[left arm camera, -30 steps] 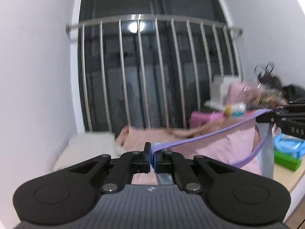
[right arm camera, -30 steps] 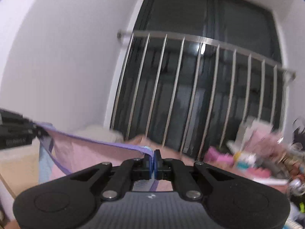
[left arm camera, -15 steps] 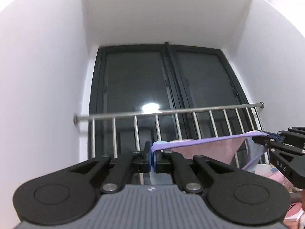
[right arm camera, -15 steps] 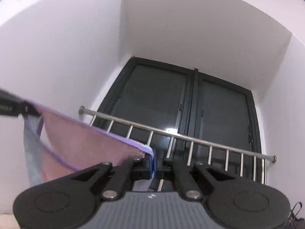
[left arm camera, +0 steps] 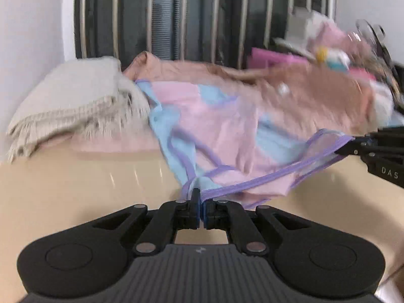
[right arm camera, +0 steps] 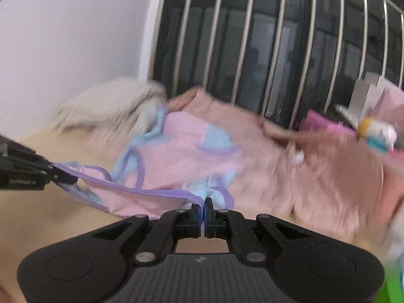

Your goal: Fold clothes

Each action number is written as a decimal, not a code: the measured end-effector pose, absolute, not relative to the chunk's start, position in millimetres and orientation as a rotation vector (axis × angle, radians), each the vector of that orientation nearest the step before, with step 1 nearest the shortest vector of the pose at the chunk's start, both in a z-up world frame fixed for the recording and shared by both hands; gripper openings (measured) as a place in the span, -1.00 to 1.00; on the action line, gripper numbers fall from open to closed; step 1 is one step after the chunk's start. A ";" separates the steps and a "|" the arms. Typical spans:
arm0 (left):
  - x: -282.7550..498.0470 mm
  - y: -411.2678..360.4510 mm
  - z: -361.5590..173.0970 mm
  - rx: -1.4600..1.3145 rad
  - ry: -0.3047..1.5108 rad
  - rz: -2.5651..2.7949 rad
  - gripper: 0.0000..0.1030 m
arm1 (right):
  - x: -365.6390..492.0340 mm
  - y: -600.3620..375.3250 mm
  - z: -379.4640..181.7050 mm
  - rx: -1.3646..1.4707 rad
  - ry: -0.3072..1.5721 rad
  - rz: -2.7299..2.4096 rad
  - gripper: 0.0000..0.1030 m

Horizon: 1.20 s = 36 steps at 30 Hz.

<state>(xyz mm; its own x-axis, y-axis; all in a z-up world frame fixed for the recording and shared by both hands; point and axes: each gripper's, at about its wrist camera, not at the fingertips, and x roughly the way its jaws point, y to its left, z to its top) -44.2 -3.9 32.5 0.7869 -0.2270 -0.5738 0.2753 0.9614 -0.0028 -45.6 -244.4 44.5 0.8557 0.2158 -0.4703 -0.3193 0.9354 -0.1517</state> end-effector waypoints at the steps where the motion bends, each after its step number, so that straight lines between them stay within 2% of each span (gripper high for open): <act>1: -58.6 -3.1 31.3 0.087 0.608 -0.278 -0.95 | -62.5 -248.2 38.4 -0.237 0.469 0.302 -0.97; 3: -86.1 -0.9 30.8 0.090 0.607 -0.297 -0.76 | -94.7 -258.2 33.1 -0.235 0.483 0.342 -0.96; 5: -105.2 5.1 41.5 0.048 0.589 -0.337 0.01 | -127.0 -262.5 33.7 -0.230 0.500 0.407 -0.75; 6: -114.7 8.0 46.8 0.027 0.581 -0.357 0.10 | -139.5 -264.9 42.1 -0.222 0.493 0.440 -0.46; 7: -121.3 11.6 52.6 0.004 0.571 -0.369 0.21 | -151.7 -267.1 51.2 -0.214 0.485 0.473 -0.06; 9: -115.9 17.8 63.5 -0.032 0.548 -0.353 0.30 | -163.2 -269.4 64.4 -0.181 0.428 0.518 0.28; 10: -108.0 17.3 66.1 -0.038 0.532 -0.345 0.33 | -168.6 -270.6 70.8 -0.164 0.399 0.539 0.36; 15: -86.2 7.3 61.2 -0.068 0.561 -0.375 0.33 | -135.0 -248.5 54.6 -0.210 0.403 0.466 0.34; 18: -80.9 -7.3 44.4 -0.032 0.606 -0.381 0.33 | -104.2 -233.9 24.4 -0.247 0.484 0.453 0.00; 20: -80.3 -16.6 31.5 -0.002 0.637 -0.392 0.32 | -91.5 -230.1 10.1 -0.238 0.517 0.464 -0.03; 21: -80.6 -19.3 26.9 0.005 0.648 -0.398 0.32 | -91.3 -230.6 6.6 -0.222 0.520 0.459 -0.11; 22: -81.2 -20.8 22.4 0.006 0.657 -0.401 0.20 | -91.3 -231.3 3.4 -0.206 0.522 0.453 -0.29; 23: -80.7 -21.0 19.6 0.005 0.668 -0.397 -0.22 | -90.2 -235.1 3.4 -0.173 0.528 0.453 -0.48; 24: -80.2 -21.2 16.8 0.004 0.678 -0.393 -0.46 | -89.0 -239.2 3.7 -0.138 0.535 0.453 -0.92; 25: -80.0 -21.1 14.6 0.002 0.684 -0.390 -0.67 | -87.8 -243.3 4.0 -0.104 0.542 0.453 -0.98; 28: -80.4 -16.7 14.7 -0.026 0.685 -0.379 -0.69 | -86.6 -260.7 10.5 -0.036 0.506 0.319 -1.00; 30: -80.5 -9.4 18.8 -0.068 0.670 -0.359 -0.62 | -83.4 -276.1 11.8 0.013 0.525 0.205 -0.99; 32: -75.2 0.2 26.8 -0.109 0.630 -0.320 -0.24 | -87.3 -284.8 13.5 0.017 0.526 0.172 -0.95; 34: -60.1 4.0 37.0 -0.102 0.597 -0.261 -0.12 | -98.1 -281.6 17.5 0.026 0.495 0.234 -0.80; 35: -48.5 3.5 39.4 -0.087 0.593 -0.244 0.03 | -101.1 -273.8 18.2 0.011 0.490 0.281 -0.67; 36: -34.3 2.0 39.7 -0.063 0.603 -0.230 0.09 | -103.9 -265.6 18.7 -0.006 0.485 0.330 -0.35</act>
<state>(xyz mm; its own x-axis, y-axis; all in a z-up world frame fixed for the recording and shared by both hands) -34.3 2.0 39.7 0.7992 -0.2324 -0.5543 0.1955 0.9726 -0.1258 -103.9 -265.6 18.7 0.8328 0.3097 -0.4589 -0.3127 0.9471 0.0717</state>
